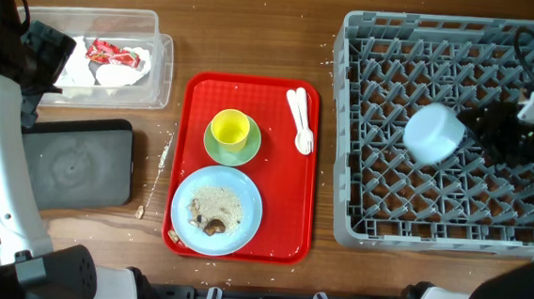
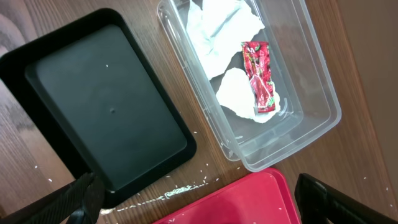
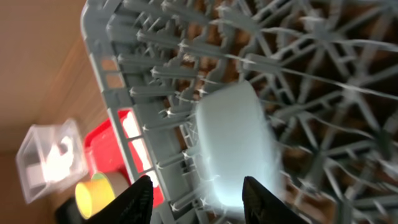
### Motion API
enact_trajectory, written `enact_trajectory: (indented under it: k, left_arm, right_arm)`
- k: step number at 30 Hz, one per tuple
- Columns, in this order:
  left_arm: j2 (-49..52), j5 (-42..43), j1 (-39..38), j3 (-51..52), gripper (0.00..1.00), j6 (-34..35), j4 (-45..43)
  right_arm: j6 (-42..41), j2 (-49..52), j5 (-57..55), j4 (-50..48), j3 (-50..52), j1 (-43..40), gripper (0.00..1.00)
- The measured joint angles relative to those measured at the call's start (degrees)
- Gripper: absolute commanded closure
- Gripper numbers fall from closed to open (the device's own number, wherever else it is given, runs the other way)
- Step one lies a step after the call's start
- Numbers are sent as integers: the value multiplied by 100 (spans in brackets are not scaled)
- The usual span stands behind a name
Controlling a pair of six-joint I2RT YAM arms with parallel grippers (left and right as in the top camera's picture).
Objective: Sort waste into correct bins and load items into the dishwasher rack
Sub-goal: 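Grasp the yellow cup off the green saucer with the right gripper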
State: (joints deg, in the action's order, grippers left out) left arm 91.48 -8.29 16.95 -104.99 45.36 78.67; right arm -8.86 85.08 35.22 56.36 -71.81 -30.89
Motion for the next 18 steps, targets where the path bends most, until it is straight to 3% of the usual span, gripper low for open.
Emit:
enact_trajectory:
  k: [4, 7, 9, 12, 15, 18]
  left_arm:
    - [0, 2, 0, 0, 0, 0, 0]
    - [2, 2, 0, 0, 0, 0, 2]
    - [2, 0, 0, 0, 0, 0, -2]
    - [2, 2, 0, 0, 0, 0, -2]
    - [2, 0, 0, 0, 0, 0, 0]
    - [2, 0, 0, 0, 0, 0, 4]
  right_arm:
    - [-229, -841, -535, 133, 2, 52, 55]
    - [-269, -944, -595, 236, 2, 544, 55]
    - [-269, -944, -684, 184, 2, 1447, 54]
    - [-619, -942, -1032, -529, 11, 3418, 38]
    - [-988, -721, -1681, -920, -221, 5372, 37]
    - [-1036, 245, -1926, -243, -1333, 6483, 37]
